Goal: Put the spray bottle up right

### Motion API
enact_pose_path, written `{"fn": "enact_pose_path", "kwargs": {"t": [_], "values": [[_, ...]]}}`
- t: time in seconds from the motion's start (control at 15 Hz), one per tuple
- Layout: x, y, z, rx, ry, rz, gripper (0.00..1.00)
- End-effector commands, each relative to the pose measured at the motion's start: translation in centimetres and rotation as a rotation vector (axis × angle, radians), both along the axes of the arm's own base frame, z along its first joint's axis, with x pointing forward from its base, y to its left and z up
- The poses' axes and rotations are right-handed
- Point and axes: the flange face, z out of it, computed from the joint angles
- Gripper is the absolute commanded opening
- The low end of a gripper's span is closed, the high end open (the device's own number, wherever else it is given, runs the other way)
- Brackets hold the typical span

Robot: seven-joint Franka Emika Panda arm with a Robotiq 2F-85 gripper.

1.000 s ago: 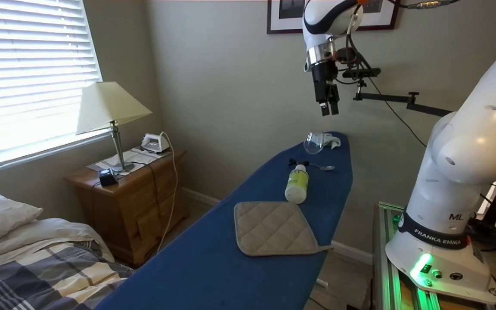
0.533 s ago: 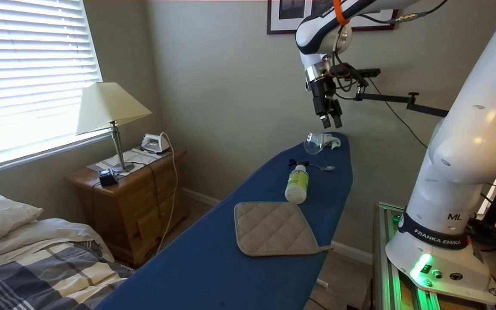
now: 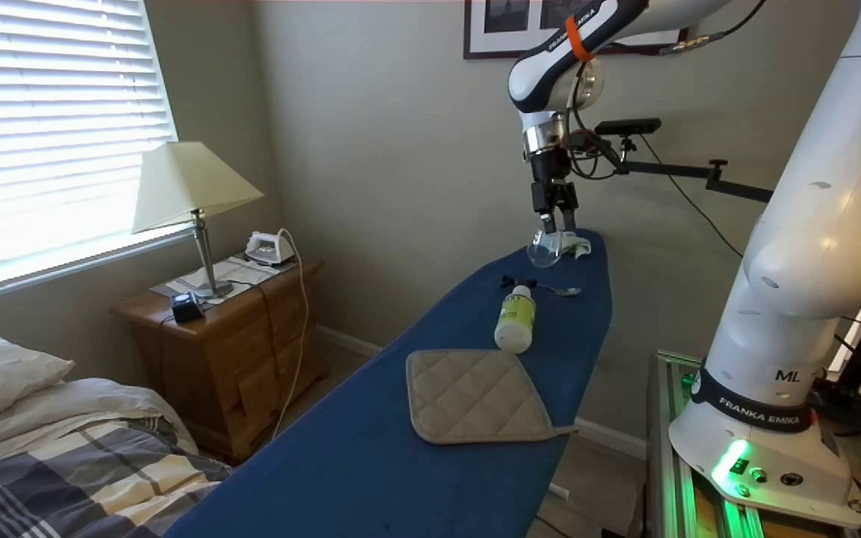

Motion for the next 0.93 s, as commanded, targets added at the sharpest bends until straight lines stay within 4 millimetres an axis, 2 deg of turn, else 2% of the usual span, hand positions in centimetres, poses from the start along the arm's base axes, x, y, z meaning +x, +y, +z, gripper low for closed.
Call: {"fn": "enact_pose_path", "kwargs": {"t": [0.0,0.33,0.87], "values": [[0.7,-1.3,-3.1,0.031,-0.036,0.009,1.00],[0.7,-1.8,-6.1,0.082,-0.051,0.045,1.00],[1.1,-1.3,-8.8,0.131,-0.122,0.124,1.00]]}}
